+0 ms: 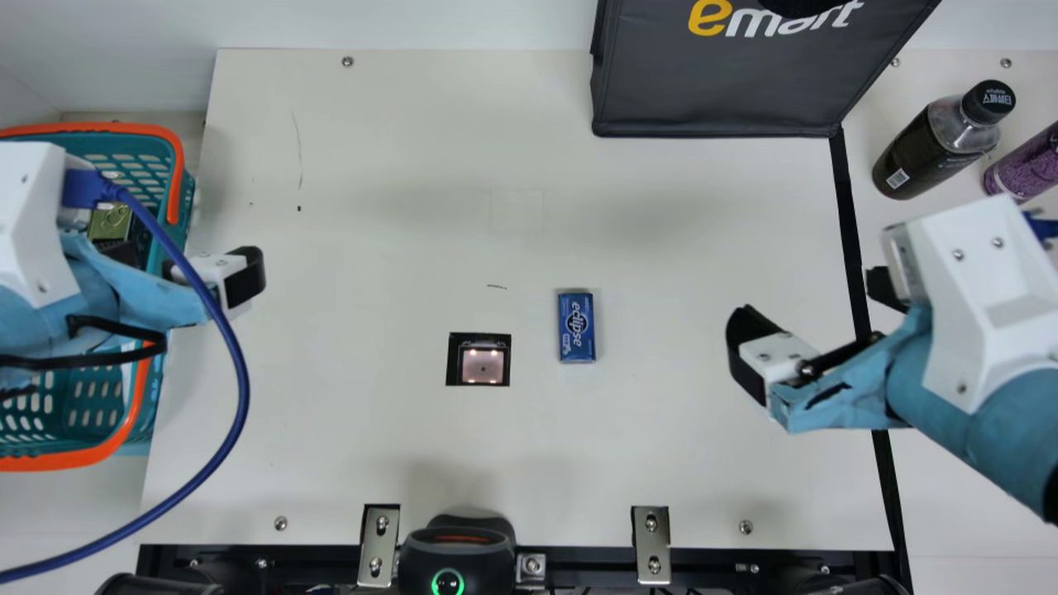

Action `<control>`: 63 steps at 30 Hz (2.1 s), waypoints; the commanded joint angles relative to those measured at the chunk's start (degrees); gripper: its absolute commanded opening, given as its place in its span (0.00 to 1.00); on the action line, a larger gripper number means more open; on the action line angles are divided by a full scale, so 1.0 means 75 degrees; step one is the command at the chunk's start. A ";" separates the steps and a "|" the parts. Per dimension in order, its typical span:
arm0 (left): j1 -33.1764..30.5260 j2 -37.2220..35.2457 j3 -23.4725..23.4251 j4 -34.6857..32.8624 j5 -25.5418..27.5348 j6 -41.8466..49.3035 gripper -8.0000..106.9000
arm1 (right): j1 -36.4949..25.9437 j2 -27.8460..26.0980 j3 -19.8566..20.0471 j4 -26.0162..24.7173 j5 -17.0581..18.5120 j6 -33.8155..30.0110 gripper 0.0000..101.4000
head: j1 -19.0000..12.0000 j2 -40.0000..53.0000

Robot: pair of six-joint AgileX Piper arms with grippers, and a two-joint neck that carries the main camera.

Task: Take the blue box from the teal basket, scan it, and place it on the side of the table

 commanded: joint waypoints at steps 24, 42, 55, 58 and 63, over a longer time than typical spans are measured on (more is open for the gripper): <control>0.0000 0.0000 0.0000 0.0000 0.0000 0.0000 0.85 | 0.2683 0.3099 -0.0236 -0.0563 -0.0971 0.3484 0.94 | -0.0221 0.0000; 0.0000 0.0000 0.0000 0.0000 0.0000 0.0000 0.85 | 0.3661 0.4950 -0.0217 -0.1051 -0.1543 0.4912 0.94 | -0.0221 0.0000; 0.0000 0.0000 0.0000 0.0000 0.0000 0.0000 0.85 | 0.3897 0.5721 -0.0075 -0.1398 -0.1805 0.5563 0.94 | -0.0221 0.0000; 0.0000 0.0000 0.0000 0.0000 0.0000 0.0000 0.85 | 0.3884 0.5835 -0.0020 -0.1448 -0.1873 0.5652 0.94 | -0.0221 0.0000; 0.0000 0.0000 0.0000 0.0000 0.0000 0.0000 0.85 | 0.3835 0.5998 0.0053 -0.1483 -0.2013 0.5754 0.94 | -0.0221 0.0000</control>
